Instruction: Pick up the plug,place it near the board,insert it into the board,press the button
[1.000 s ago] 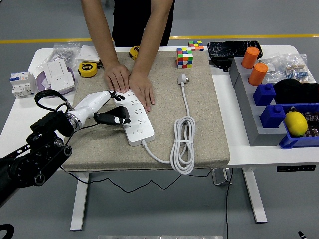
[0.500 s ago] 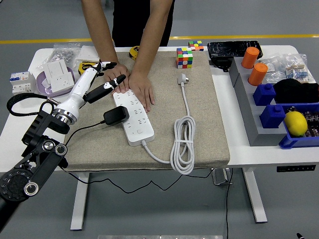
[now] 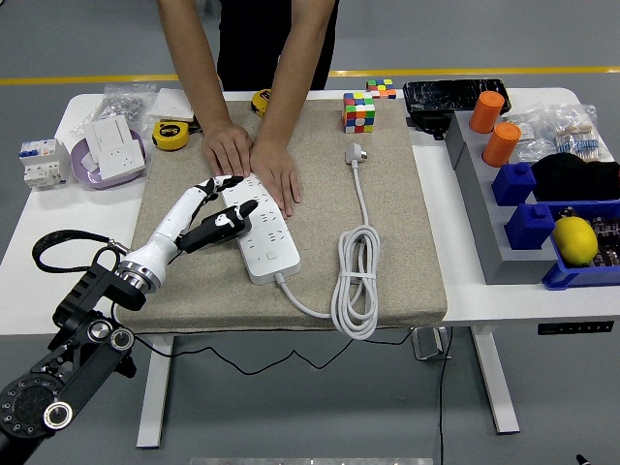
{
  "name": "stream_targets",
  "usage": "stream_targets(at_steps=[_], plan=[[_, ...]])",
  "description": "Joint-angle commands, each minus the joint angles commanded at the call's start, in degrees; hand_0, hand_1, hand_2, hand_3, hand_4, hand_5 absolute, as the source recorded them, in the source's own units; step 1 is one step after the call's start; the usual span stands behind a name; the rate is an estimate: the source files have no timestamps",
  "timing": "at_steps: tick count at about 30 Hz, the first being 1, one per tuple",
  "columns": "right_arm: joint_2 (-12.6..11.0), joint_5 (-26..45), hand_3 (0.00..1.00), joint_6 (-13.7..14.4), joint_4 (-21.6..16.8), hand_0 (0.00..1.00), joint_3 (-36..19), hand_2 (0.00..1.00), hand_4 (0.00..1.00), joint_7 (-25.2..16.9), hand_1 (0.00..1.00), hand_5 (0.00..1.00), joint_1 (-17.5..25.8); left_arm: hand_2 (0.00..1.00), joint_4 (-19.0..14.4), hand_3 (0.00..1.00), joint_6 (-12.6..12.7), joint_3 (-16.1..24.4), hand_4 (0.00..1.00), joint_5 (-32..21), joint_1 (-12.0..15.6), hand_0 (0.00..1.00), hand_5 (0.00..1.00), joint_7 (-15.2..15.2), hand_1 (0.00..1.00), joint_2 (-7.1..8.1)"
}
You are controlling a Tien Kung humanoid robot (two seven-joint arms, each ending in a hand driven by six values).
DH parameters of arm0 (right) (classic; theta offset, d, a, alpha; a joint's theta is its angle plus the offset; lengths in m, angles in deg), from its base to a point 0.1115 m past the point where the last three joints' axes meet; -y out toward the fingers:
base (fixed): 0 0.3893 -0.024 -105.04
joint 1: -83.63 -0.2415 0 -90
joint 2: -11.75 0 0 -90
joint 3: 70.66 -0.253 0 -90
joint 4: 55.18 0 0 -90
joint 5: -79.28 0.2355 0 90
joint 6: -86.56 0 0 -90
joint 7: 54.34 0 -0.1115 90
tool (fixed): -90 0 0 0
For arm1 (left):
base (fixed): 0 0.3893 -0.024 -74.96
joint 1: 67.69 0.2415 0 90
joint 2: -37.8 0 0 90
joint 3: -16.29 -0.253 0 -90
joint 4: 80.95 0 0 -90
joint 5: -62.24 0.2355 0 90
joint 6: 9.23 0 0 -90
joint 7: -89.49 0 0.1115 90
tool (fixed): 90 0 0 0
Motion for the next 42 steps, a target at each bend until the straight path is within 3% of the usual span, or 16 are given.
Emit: stream_targets(at_steps=[14,33,38,42], plan=[[-0.1,0.0,0.770,0.0,0.0,0.836,0.3,0.747,0.998,0.0,0.766,0.871,0.1,0.904,2.9,0.876,-0.2,-2.5,0.998,1.8,-1.2,0.904,0.962,1.0,0.951,1.01],[-0.2,0.2,0.769,0.0,0.0,0.837,0.4,0.747,0.998,0.0,0.766,0.876,-0.4,0.901,6.4,0.876,0.2,-6.7,0.998,2.6,-5.9,0.909,0.998,1.0,0.949,1.42],[-0.2,0.3,0.769,0.0,0.0,0.838,0.4,0.747,0.998,0.0,0.766,0.876,-0.4,0.899,5.8,0.876,0.6,-6.3,0.998,3.6,-5.9,0.907,0.998,0.7,0.948,1.39],[-0.2,0.2,0.768,0.0,0.0,0.837,0.4,0.747,0.998,0.0,0.766,0.880,-0.3,0.897,2.6,0.875,1.5,-4.7,0.998,5.6,-5.3,0.909,0.998,0.6,0.946,1.48]])
